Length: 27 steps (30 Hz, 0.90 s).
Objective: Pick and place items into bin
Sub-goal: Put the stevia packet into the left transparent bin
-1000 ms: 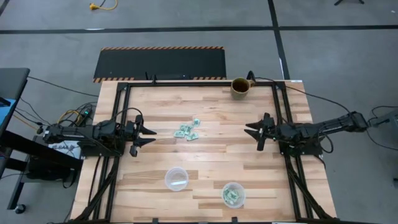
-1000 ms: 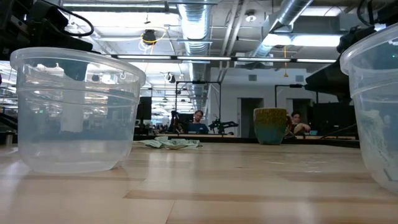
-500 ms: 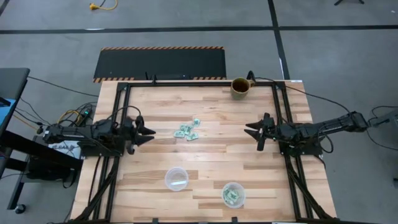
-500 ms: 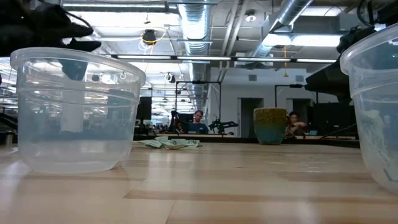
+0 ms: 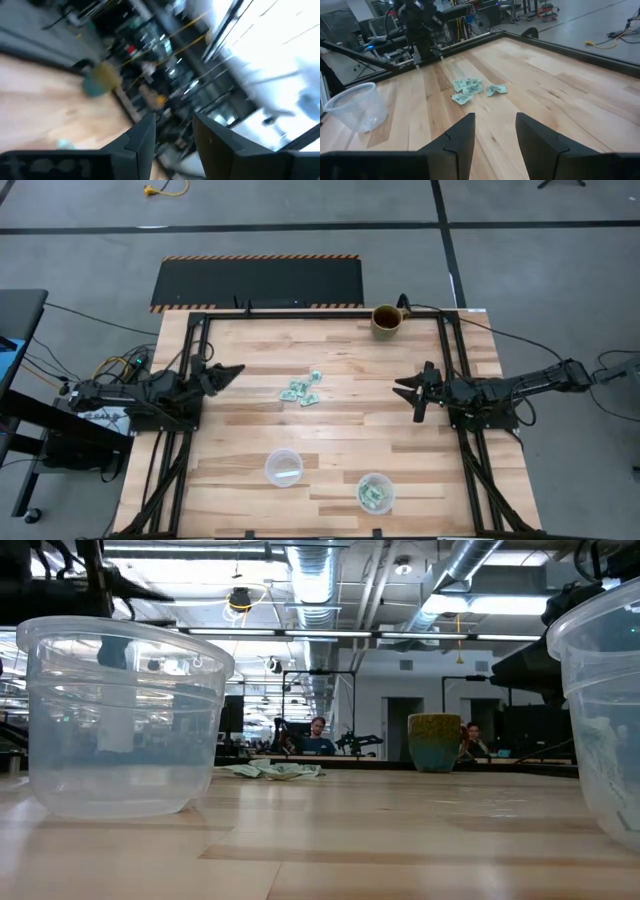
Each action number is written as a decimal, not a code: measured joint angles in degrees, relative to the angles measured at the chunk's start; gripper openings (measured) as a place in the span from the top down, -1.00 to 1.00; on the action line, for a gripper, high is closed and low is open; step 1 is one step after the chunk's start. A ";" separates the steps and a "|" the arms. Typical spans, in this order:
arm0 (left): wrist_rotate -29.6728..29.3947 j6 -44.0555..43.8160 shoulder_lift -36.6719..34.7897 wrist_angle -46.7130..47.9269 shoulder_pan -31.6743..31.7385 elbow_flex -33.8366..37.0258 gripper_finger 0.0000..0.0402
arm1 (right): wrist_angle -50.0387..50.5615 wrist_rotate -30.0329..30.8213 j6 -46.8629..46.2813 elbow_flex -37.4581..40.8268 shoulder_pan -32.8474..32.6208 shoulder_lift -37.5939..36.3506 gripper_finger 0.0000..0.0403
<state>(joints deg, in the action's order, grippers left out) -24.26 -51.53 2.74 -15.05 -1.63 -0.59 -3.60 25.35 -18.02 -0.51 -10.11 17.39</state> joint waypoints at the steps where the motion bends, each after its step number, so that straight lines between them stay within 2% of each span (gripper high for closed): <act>1: 0.76 -0.08 -0.02 -2.07 0.56 -0.07 0.40 | 0.00 0.00 0.00 0.00 0.00 0.00 0.33; 7: 7.10 3.30 3.37 -9.17 4.41 -5.00 0.40 | 0.00 0.00 0.00 0.02 0.00 0.00 0.31; 13: 14.18 14.06 17.62 -5.82 8.27 -15.86 0.40 | 0.03 0.00 0.00 0.02 0.00 0.00 0.32; 17: 15.12 17.83 31.40 7.69 11.93 -26.16 0.40 | 0.02 0.00 0.00 0.02 0.00 0.00 0.31; 19: 17.48 19.69 39.07 15.63 14.53 -31.71 0.40 | 0.04 0.00 0.00 0.02 0.00 0.00 0.31; 24: 35.36 28.87 56.53 33.19 21.67 -43.61 0.40 | 0.04 0.00 0.00 0.02 0.00 0.00 0.33; 27: 46.25 35.28 64.77 44.20 24.27 -47.55 0.40 | 0.04 0.00 0.00 0.02 0.00 0.00 0.33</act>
<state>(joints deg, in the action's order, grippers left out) 21.99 -16.26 67.51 29.15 22.63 -48.14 -3.55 25.34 -18.02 -0.49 -10.11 17.39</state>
